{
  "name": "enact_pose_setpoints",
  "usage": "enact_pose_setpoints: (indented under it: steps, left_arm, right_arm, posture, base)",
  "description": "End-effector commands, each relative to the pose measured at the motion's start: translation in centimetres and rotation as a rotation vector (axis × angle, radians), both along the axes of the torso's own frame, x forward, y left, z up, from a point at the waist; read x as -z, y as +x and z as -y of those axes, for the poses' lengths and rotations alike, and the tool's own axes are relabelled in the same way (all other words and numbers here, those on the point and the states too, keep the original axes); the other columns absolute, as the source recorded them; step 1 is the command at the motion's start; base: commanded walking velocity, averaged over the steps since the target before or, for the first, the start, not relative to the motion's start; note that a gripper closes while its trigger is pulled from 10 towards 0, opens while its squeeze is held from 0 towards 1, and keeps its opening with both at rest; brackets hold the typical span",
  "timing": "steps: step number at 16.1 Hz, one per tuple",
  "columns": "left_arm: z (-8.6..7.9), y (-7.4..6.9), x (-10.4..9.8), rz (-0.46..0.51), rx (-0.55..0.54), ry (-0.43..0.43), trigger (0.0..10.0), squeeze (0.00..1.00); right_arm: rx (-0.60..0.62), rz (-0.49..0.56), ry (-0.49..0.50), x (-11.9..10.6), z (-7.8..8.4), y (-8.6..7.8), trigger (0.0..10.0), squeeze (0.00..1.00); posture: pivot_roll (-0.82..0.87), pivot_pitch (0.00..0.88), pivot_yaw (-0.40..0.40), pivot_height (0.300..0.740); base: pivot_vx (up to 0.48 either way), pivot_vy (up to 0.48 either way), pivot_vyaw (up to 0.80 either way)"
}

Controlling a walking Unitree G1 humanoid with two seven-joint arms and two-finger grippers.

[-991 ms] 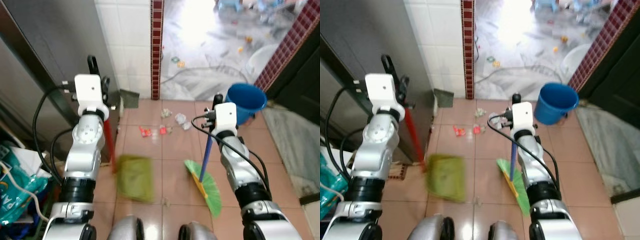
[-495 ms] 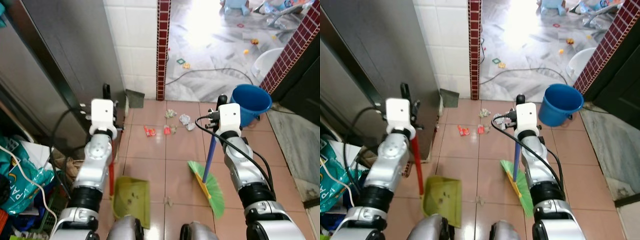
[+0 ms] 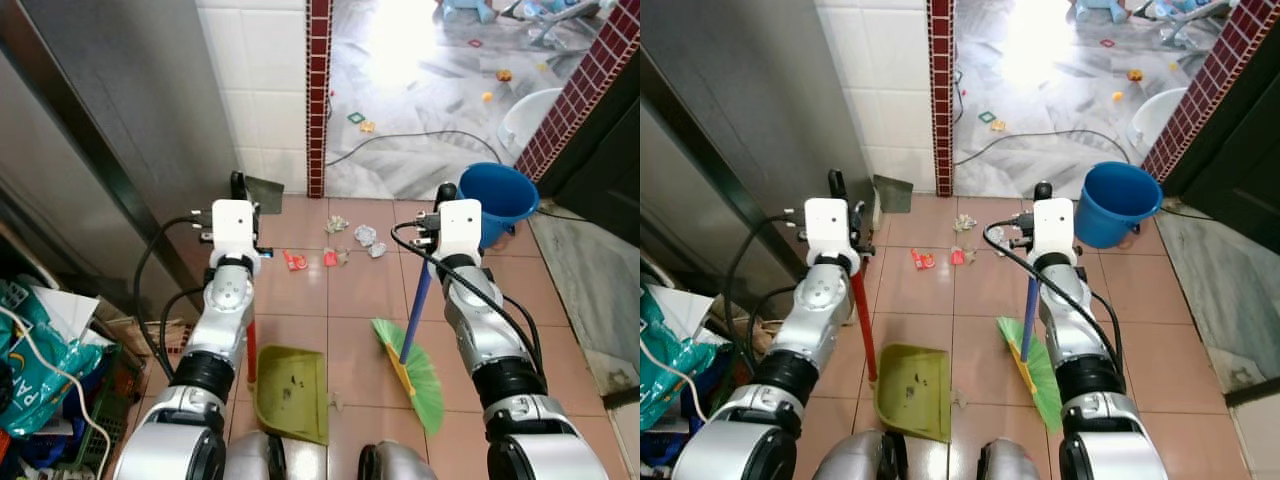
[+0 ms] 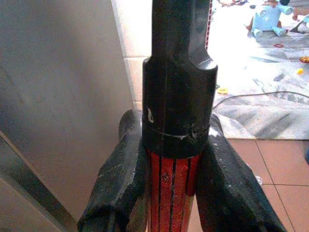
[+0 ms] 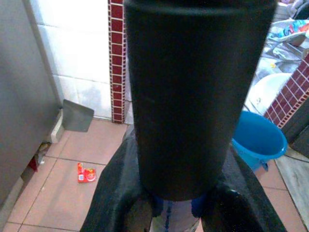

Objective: Sweep floor

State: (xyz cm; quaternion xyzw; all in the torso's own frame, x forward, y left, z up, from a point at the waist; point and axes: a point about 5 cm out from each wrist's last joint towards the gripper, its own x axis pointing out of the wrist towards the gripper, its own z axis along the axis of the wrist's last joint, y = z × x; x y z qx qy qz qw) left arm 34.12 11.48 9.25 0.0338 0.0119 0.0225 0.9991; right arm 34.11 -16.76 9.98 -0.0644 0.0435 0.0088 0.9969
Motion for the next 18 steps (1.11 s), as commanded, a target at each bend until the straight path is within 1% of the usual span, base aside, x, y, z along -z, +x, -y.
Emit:
enact_pose_setpoints:
  steps: [1,2,3,4,6,7,8,9,10,11,12,13,14,16,17,18]
  left_arm:
    - [0.2,0.1,0.1,-0.008,-0.013,0.002,10.0,0.0]
    - [0.2,0.1,0.4,-0.025,-0.03,-0.031,10.0,0.0]
    - [0.3,0.1,0.8,-0.047,-0.045,-0.063,10.0,0.0]
    - [0.4,0.2,0.9,-0.056,-0.052,-0.086,10.0,0.0]
    - [0.5,0.2,1.3,-0.075,-0.053,-0.091,10.0,0.0]
    - [0.7,0.2,1.2,-0.069,-0.047,-0.09,10.0,0.0]
    - [0.9,0.3,1.3,-0.067,-0.04,-0.086,10.0,0.0]
    - [1.0,0.3,1.3,-0.068,-0.039,-0.086,10.0,0.0]
    - [0.9,0.3,1.4,-0.072,-0.04,-0.089,10.0,0.0]
    - [1.0,0.3,1.4,-0.073,-0.04,-0.09,10.0,0.0]
    - [1.0,0.3,1.4,-0.073,-0.039,-0.091,10.0,0.0]
    - [1.0,0.3,1.4,-0.073,-0.039,-0.091,10.0,0.0]
    - [1.0,0.3,1.5,-0.076,-0.037,-0.094,10.0,0.0]
    - [1.0,0.4,1.5,-0.078,-0.031,-0.096,10.0,0.0]
    - [1.1,0.4,1.5,-0.076,-0.015,-0.106,10.0,0.0]
    - [1.2,0.3,1.6,-0.075,-0.013,-0.097,10.0,0.0]
  right_arm:
    - [0.025,-0.031,0.051,0.3,-0.1,-0.1,10.0,0.0]
    - [0.048,-0.044,0.084,0.3,-0.1,0.0,10.0,0.0]
    - [0.076,-0.056,0.147,0.0,-0.1,0.2,10.0,0.0]
    - [0.087,-0.058,0.183,-0.3,-0.3,0.5,10.0,0.0]
    - [0.109,-0.056,0.262,-1.2,-0.6,1.0,10.0,0.0]
    - [0.115,-0.052,0.294,-1.7,-0.9,1.3,10.0,0.0]
    - [0.129,-0.057,0.358,-2.4,-1.2,1.6,10.0,0.0]
    - [0.133,-0.061,0.383,-2.7,-1.4,1.8,10.0,0.0]
    - [0.139,-0.064,0.45,-3.4,-1.6,2.1,10.0,0.0]
    - [0.139,-0.063,0.496,-3.9,-1.7,2.3,10.0,0.0]
    - [0.125,-0.055,0.556,-4.9,-2.0,2.6,10.0,0.0]
    - [0.117,-0.041,0.563,-5.4,-2.1,2.7,10.0,0.0]
    - [0.08,0.005,0.597,-7.1,-2.5,3.1,10.0,0.0]
    - [0.041,0.074,0.529,-8.6,-2.6,3.2,10.0,0.0]
    - [0.026,0.117,0.441,-9.1,-2.4,3.1,10.0,0.0]
    - [0.02,0.152,0.377,-9.4,-2.2,2.9,10.0,0.0]
  posture:
    - [-0.05,0.113,0.017,0.74]
    - [-0.05,0.112,0.013,0.74]
    - [-0.05,0.108,0.008,0.74]
    - [-0.05,0.108,0.004,0.74]
    - [-0.05,0.107,0.0,0.74]
    - [-0.05,0.107,-0.002,0.74]
    - [-0.05,0.106,-0.003,0.74]
    - [-0.05,0.106,-0.003,0.74]
    - [-0.05,0.106,-0.003,0.74]
    - [-0.06,0.106,-0.005,0.74]
    - [-0.06,0.106,-0.006,0.74]
    - [-0.07,0.105,-0.007,0.74]
    - [-0.07,0.105,-0.003,0.74]
    - [-0.07,0.103,0.003,0.74]
    - [-0.07,0.103,0.007,0.74]
    - [-0.07,0.103,0.007,0.74]
  base:
    - [0.0,0.0,0.0]
    - [0.0,0.0,0.0]
    - [0.0,0.0,0.0]
    - [0.0,0.0,0.0]
    - [0.0,0.0,0.0]
    - [0.0,0.0,0.0]
    - [0.0,0.0,0.0]
    - [0.0,0.0,0.0]
    - [0.0,0.0,0.0]
    - [0.0,0.0,0.0]
    - [0.0,0.0,0.0]
    - [0.0,0.0,0.0]
    - [0.0,0.0,0.0]
    - [0.0,0.0,0.0]
    - [0.0,0.0,0.0]
    - [0.0,0.0,0.0]
